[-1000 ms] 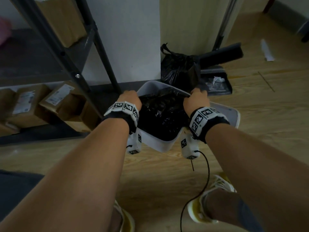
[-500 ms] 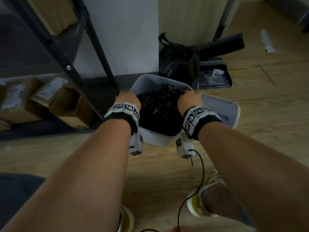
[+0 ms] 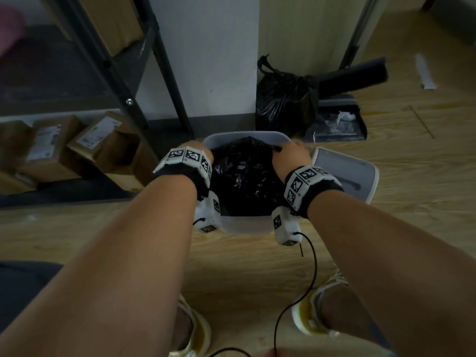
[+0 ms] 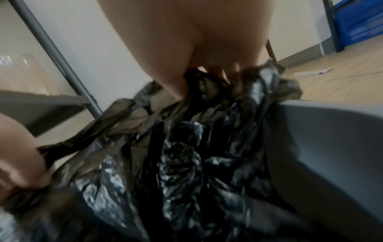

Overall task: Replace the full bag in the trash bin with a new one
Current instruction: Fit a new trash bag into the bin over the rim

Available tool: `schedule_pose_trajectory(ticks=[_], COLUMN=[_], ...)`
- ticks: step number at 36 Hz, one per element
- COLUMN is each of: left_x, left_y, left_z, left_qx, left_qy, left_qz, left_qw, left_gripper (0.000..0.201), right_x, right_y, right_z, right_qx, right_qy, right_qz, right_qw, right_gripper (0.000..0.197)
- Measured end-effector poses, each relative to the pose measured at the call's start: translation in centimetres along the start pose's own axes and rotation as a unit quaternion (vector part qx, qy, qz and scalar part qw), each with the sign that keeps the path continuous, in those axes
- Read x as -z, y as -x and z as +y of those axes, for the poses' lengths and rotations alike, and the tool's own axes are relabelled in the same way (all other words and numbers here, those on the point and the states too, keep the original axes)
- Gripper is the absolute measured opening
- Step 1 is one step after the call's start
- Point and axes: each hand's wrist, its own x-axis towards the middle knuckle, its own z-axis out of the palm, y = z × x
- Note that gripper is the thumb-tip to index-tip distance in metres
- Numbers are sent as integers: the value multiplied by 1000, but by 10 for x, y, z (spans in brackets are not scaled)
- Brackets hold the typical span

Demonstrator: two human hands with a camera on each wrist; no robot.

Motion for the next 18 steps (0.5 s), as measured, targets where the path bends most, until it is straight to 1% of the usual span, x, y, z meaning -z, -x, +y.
schedule_pose_trajectory(ticks=[4,5,7,10,13,16,18], left_x=[4,5,6,7,8,6,5], left_y=[-13,-15,-21,-30,-51,-71,-76], left_z=[-6,-5,-4,-3,-6,-11,-12], left_qx=[15,17,19,28,32,49,43], left_qy=[71,84,99,107,75,65,65], left_qz=[48,50,61,75,48,42,41], left_qw=[996,995,993,991,996,996,996], left_gripper=[35,34,34,32,31,31,28], right_x=[3,4,8,13,17,22,23], right_y=[4,3,1,-4,-10,-19,-24], right_z=[-1,-2,-6,-11,-11,-9,-7], right_qx=[56,65,68,65,47,32,15], right_qy=[-19,-21,-27,-46,-50,-69,-106], right_qz=[91,111,130,146,164,144,123], right_qw=[994,991,989,986,984,987,987], right_gripper=[33,32,31,30,28,23,22])
